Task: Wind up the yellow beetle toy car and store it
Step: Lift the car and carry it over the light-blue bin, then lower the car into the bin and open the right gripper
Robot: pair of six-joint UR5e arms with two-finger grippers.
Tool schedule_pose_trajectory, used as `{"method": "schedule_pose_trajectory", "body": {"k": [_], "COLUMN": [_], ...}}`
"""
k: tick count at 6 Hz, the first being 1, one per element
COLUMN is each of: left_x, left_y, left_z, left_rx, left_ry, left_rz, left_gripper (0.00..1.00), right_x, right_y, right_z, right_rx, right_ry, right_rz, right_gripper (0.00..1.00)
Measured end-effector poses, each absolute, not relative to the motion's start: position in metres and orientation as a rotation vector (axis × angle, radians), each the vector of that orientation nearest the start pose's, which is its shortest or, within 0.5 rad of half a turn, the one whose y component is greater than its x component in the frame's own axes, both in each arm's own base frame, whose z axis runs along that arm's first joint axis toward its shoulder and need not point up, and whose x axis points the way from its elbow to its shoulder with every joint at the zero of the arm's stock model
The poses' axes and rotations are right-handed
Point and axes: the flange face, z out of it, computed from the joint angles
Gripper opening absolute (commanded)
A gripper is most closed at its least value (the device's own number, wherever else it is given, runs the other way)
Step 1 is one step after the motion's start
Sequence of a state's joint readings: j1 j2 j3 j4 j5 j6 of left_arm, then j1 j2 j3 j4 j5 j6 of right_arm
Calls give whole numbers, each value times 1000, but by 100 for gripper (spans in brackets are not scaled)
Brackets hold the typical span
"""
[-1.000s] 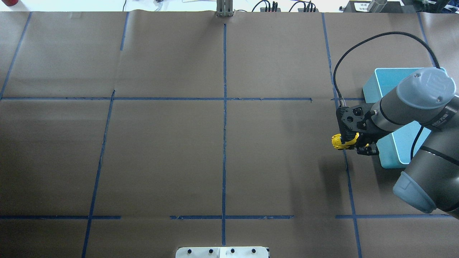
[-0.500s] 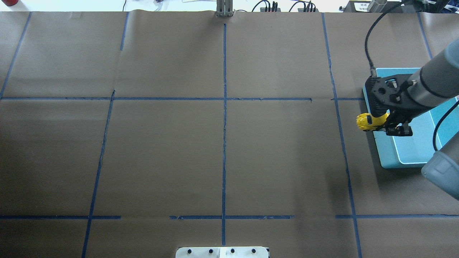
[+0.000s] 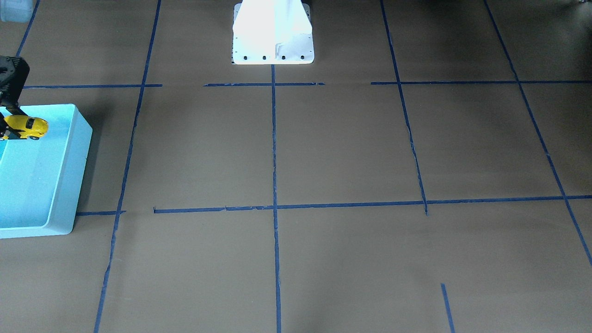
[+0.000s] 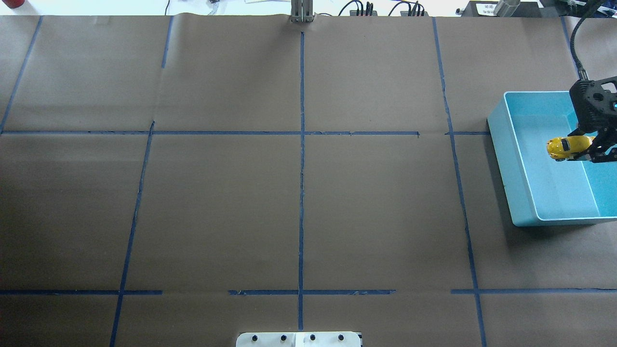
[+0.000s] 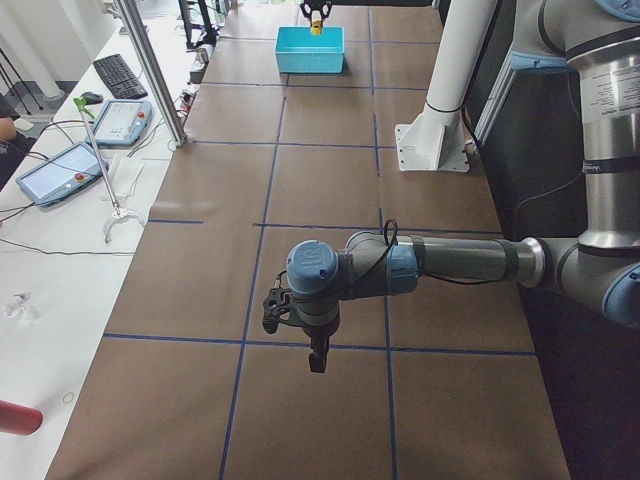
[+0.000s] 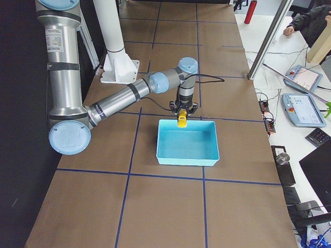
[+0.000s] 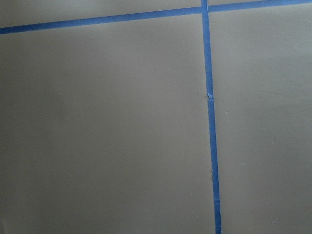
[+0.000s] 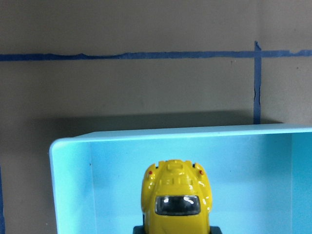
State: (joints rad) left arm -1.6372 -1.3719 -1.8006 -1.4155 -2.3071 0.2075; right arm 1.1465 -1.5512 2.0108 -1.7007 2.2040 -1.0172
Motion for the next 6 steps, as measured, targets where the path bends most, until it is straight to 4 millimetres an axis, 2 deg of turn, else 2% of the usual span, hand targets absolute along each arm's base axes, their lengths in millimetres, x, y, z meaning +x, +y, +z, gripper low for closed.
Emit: {"method": "schedule_pose_trajectory", "body": {"k": [1, 4, 6], "left_x": [-93, -93, -93], "left_y": [-393, -395, -397], "left_z": [652, 652, 666], "left_rx": [-17, 4, 26], "left_ry": [745, 744, 741], "left_rz": [88, 96, 105], "left_gripper": [100, 100, 100], "right_x": [-127, -143, -169], "right_y": [-470, -465, -461], "right_z": [485, 565, 586], "right_rx": [551, 614, 593], "right_ry": [-564, -572, -585], "right_rz": [-1461, -1415, -1461], "right_gripper": [0, 0, 0]}}
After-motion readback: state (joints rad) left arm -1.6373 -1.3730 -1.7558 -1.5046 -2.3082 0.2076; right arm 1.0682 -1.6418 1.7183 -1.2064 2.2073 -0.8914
